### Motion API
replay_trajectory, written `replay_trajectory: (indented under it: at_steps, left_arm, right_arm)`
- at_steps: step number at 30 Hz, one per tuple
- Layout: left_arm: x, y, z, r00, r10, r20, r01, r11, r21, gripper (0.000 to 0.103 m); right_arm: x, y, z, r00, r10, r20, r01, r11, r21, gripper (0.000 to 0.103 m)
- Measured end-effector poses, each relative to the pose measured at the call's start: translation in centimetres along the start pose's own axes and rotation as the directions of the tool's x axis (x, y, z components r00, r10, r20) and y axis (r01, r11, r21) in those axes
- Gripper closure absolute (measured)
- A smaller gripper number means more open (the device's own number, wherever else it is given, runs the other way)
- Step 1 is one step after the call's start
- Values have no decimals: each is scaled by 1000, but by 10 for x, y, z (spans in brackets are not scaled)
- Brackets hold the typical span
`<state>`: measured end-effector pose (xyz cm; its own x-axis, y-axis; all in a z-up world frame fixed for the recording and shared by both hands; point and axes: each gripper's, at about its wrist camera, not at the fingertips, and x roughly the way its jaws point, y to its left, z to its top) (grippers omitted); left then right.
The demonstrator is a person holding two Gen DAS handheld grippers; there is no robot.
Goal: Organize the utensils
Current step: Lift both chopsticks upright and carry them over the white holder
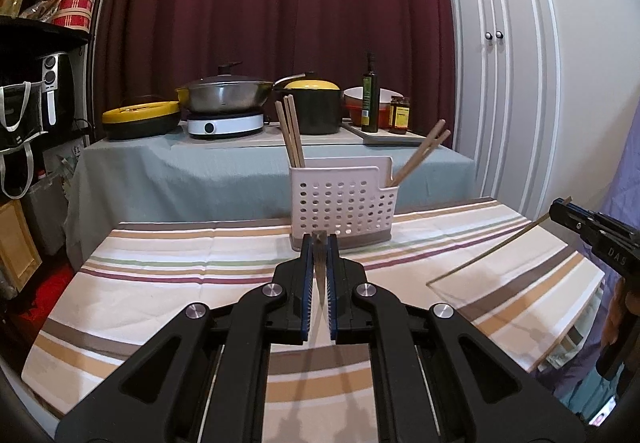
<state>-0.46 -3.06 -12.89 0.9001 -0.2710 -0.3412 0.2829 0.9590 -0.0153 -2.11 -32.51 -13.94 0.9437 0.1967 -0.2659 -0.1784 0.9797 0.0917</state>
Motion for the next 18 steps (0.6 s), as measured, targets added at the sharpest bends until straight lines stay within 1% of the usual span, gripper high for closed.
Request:
replay_trajectory:
  at_steps: [11,18]
  left_arm:
    - [28,7,31,1000,0,-16,0,1000,6,96]
    - [47,14,47,1000,1,-15,-1,1000,-6,96]
  right_arm:
    - [33,-9,31,1000,11,5,-11,1000,6,97]
    - [51,-12,42,1000,17,16,-17,1000,3,97]
